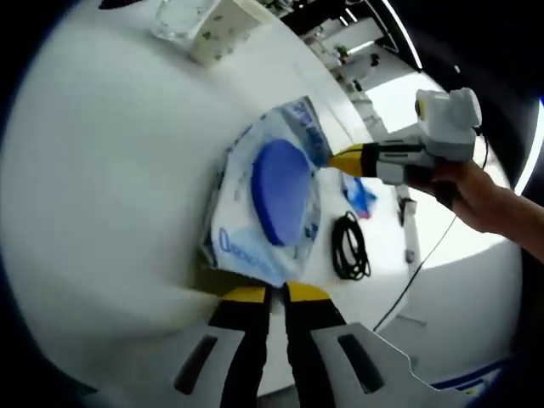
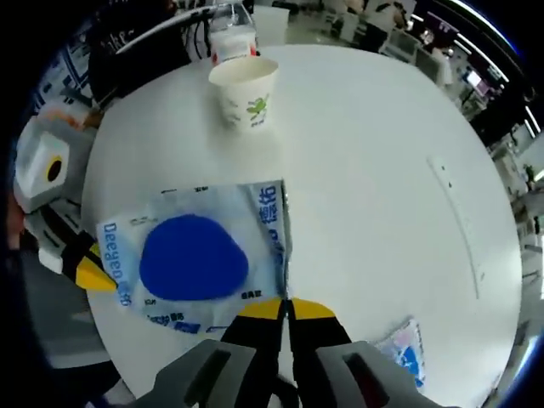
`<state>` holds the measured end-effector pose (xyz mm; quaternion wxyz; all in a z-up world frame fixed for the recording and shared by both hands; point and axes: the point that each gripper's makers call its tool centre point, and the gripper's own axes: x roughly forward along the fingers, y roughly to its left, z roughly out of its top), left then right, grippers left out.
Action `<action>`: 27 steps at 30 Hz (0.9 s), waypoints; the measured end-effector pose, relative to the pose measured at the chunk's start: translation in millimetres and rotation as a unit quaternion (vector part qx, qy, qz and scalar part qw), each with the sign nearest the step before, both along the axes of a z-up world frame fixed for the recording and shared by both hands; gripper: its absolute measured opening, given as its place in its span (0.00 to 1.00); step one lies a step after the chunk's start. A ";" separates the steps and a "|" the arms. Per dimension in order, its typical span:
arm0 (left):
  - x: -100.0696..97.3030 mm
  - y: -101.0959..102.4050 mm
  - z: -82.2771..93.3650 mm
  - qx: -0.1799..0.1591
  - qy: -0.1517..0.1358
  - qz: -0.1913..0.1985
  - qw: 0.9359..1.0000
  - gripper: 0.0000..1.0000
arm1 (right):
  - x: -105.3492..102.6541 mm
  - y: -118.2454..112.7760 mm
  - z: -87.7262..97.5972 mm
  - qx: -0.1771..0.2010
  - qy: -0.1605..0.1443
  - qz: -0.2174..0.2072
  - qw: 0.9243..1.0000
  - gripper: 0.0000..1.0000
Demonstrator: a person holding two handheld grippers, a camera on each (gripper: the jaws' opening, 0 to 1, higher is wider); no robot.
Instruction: Arrange the tabletop items into an orderly group along one side of the table until the central work area is clear of visible clutter.
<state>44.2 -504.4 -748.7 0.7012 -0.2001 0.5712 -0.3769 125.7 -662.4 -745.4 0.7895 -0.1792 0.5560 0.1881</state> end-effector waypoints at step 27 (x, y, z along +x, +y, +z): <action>65.8 55.7 -3.5 0.079 -0.120 0.015 0.990 0.00 | -84.5 60.0 -5.6 0.137 -0.014 -0.179 0.974 0.00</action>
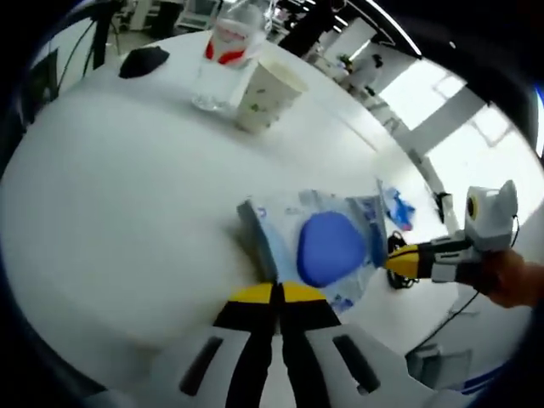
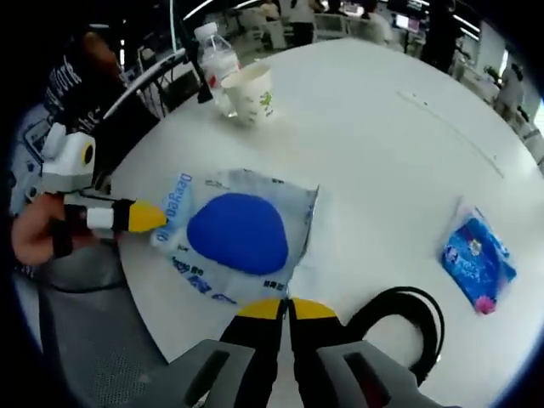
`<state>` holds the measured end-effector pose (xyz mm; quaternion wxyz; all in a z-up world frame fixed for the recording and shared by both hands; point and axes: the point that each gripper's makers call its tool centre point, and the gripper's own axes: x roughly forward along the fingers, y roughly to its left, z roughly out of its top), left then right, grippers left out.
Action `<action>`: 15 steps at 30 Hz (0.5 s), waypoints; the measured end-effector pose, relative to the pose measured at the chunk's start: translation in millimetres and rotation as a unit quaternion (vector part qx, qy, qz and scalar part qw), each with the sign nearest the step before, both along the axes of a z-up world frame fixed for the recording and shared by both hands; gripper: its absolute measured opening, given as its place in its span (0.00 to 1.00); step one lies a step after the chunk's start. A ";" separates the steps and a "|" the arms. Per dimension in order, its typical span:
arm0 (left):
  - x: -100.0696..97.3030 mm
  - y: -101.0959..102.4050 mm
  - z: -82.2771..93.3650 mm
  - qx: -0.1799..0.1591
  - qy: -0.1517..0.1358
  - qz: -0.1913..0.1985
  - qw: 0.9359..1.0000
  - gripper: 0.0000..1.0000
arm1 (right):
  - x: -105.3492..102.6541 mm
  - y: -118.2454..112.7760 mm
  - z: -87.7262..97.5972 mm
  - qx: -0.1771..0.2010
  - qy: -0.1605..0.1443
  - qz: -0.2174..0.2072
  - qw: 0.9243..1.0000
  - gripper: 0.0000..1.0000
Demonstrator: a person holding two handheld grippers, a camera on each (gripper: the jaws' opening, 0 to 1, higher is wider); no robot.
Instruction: Arrange the tabletop items into an orderly group along one side of the table until the central work area is clear of visible clutter.
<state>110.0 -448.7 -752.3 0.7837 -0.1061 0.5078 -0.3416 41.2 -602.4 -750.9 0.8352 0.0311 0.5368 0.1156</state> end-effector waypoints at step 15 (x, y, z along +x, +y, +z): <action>5.3 0.1 0.0 -0.004 -0.015 -0.035 0.999 0.00 | -22.1 19.3 0.1 0.053 -0.014 -0.074 0.996 0.00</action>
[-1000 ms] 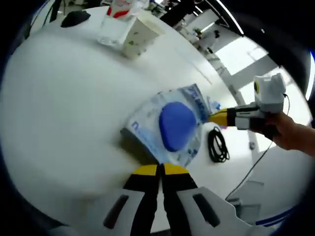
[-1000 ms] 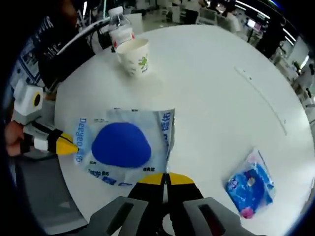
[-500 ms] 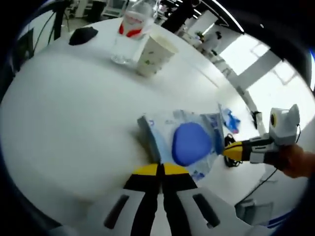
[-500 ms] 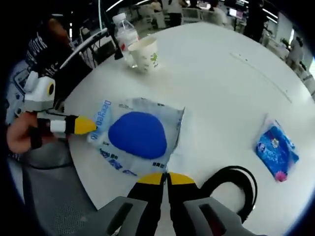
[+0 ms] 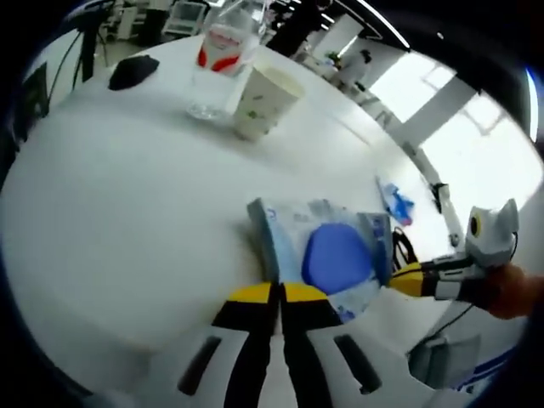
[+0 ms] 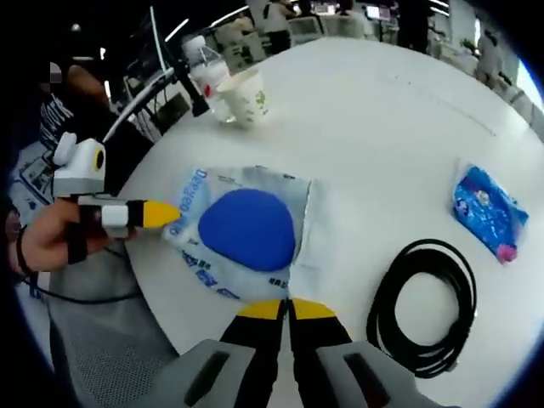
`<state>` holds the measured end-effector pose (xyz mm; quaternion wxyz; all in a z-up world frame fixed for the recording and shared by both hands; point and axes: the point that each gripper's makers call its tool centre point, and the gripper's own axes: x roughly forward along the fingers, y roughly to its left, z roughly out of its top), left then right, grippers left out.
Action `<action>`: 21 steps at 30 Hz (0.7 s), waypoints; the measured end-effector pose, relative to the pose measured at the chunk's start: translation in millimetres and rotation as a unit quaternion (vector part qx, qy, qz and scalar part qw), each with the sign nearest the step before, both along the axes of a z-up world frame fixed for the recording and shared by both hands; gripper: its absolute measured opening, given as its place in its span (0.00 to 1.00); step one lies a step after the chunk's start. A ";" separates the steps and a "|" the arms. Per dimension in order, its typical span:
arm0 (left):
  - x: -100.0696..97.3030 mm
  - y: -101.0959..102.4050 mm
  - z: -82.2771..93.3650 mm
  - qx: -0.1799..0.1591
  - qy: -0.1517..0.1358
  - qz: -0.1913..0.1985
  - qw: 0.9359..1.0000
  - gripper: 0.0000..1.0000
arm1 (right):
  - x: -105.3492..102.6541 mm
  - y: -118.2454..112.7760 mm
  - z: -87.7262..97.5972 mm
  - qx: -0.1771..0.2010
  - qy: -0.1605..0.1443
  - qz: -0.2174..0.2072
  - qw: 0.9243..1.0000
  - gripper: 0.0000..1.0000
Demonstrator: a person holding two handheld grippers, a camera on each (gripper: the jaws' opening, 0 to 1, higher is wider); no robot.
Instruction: Arrange the tabletop items into an orderly group along one side of the table until the central work area is clear of visible clutter.
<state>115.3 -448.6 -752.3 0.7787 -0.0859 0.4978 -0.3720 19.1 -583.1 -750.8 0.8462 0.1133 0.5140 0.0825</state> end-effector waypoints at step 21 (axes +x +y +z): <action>-20.6 17.5 -0.7 -0.015 -0.013 -0.100 0.995 0.18 | -10.6 8.8 -4.5 0.058 -0.017 -0.040 0.997 0.20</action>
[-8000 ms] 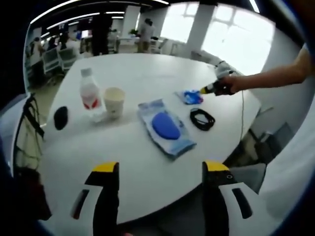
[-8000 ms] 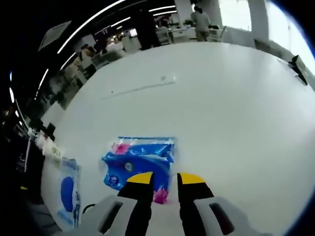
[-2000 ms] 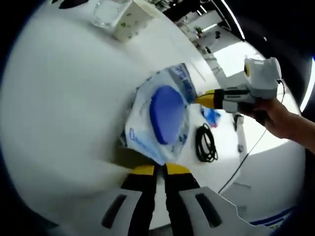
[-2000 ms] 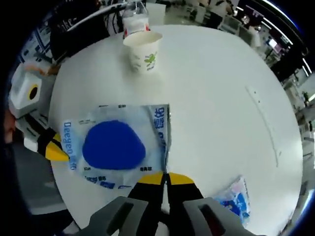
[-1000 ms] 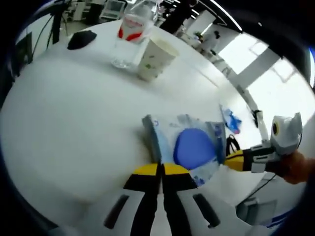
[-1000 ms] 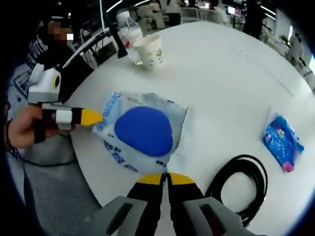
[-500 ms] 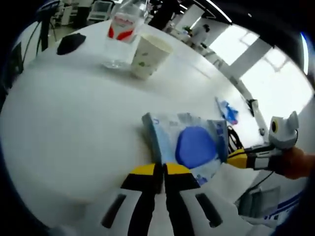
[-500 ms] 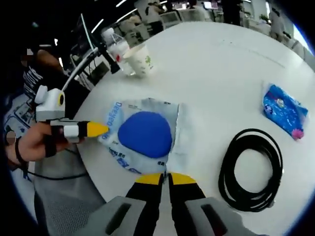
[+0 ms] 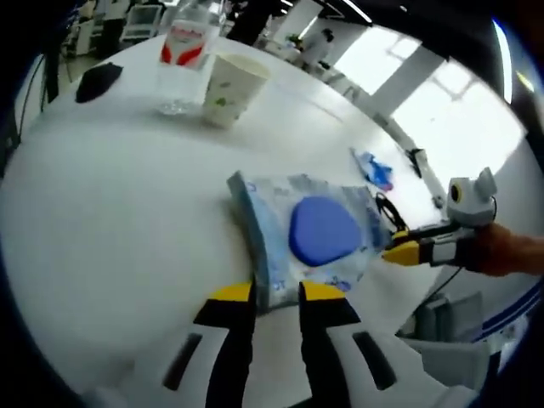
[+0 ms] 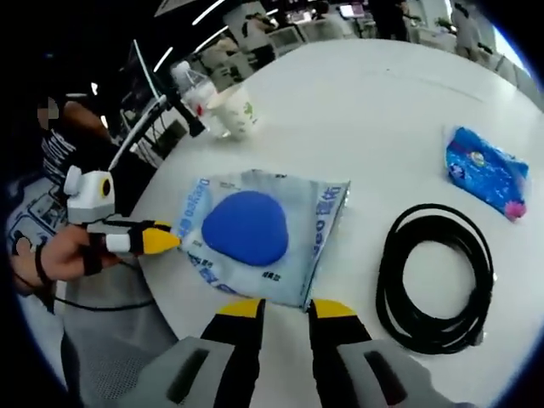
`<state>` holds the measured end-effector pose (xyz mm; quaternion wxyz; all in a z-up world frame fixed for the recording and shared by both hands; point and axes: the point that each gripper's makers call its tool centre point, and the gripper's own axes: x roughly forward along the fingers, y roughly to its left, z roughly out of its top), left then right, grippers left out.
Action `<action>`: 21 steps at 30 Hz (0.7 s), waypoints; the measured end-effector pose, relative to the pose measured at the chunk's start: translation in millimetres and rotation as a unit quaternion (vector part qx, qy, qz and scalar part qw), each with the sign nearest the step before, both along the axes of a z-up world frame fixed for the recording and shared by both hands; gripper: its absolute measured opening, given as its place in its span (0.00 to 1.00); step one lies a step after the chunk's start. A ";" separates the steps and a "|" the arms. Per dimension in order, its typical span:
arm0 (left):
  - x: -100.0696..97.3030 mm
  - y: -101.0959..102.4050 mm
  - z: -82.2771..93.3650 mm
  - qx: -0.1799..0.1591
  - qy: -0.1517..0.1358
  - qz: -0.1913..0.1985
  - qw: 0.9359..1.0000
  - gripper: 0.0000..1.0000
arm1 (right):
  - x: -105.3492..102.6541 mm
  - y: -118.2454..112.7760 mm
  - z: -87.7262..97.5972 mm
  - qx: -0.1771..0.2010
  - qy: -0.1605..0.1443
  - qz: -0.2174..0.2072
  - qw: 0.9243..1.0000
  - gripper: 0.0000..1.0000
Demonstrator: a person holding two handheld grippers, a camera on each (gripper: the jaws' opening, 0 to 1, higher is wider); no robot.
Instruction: Arrange the tabletop items into an orderly group along one side of the table until the central work area is clear of visible clutter.
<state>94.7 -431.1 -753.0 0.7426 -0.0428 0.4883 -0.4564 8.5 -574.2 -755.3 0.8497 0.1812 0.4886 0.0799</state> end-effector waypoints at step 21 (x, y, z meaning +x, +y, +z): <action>-0.6 4.8 0.6 -0.004 -0.001 0.012 1.000 0.11 | 11.8 -6.0 -0.5 0.013 -0.013 -0.042 0.999 0.17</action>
